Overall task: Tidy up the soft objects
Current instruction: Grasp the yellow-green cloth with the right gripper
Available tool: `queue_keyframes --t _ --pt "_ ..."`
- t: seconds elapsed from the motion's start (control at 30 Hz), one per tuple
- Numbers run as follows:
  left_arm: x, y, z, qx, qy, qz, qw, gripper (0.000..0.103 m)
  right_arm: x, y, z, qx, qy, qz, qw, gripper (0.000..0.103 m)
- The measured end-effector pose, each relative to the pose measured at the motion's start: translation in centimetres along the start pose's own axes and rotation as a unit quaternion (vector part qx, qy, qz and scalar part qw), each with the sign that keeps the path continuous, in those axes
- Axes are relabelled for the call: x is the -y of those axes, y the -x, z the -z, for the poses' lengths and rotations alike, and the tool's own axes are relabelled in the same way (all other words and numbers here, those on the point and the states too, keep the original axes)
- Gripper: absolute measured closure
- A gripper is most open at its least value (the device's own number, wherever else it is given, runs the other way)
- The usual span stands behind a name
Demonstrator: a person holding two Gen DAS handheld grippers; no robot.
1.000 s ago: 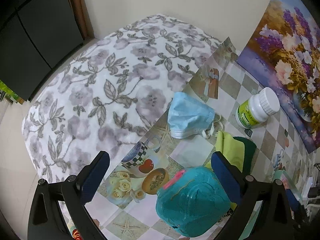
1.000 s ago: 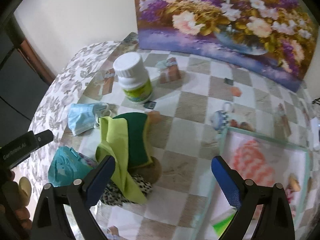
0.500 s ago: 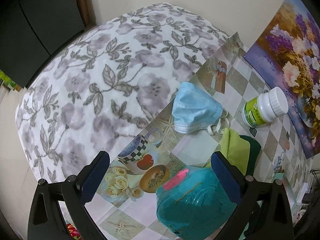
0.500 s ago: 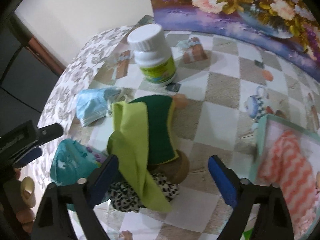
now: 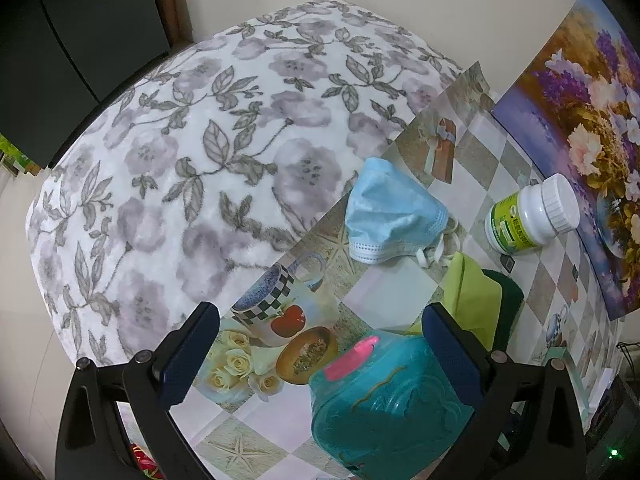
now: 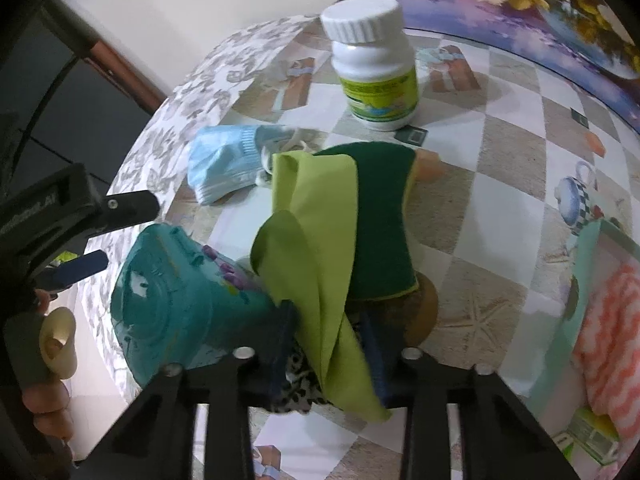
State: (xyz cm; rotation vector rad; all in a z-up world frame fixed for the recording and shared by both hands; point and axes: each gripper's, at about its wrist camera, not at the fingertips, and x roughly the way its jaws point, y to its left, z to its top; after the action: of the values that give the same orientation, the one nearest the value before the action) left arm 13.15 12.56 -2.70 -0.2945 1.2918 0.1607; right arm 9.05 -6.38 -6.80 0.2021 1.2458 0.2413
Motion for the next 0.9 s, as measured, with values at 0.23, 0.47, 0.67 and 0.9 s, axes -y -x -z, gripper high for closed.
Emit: queue_keyframes --t 0.23,0.47,0.67,0.9 --pt "0.0 0.0 0.0 0.000 0.000 0.000 1.0000 0.002 -0.2 0.7 -0.3 0.025 0.008 -0.017 1.000 0.098" --pt "0.1 0.0 0.0 -0.001 0.000 0.000 1.0000 0.002 0.1 1.9 -0.7 0.049 -0.001 -0.025 0.998 0.098" --pt "0.2 0.2 0.1 0.001 -0.004 0.001 1.0000 0.002 0.2 4.5 -1.1 0.085 -0.002 -0.033 0.996 0.098" --pt "1.1 0.6 0.0 0.000 -0.022 0.017 0.9996 0.002 0.8 7.3 -1.6 0.123 -0.005 -0.032 0.992 0.098"
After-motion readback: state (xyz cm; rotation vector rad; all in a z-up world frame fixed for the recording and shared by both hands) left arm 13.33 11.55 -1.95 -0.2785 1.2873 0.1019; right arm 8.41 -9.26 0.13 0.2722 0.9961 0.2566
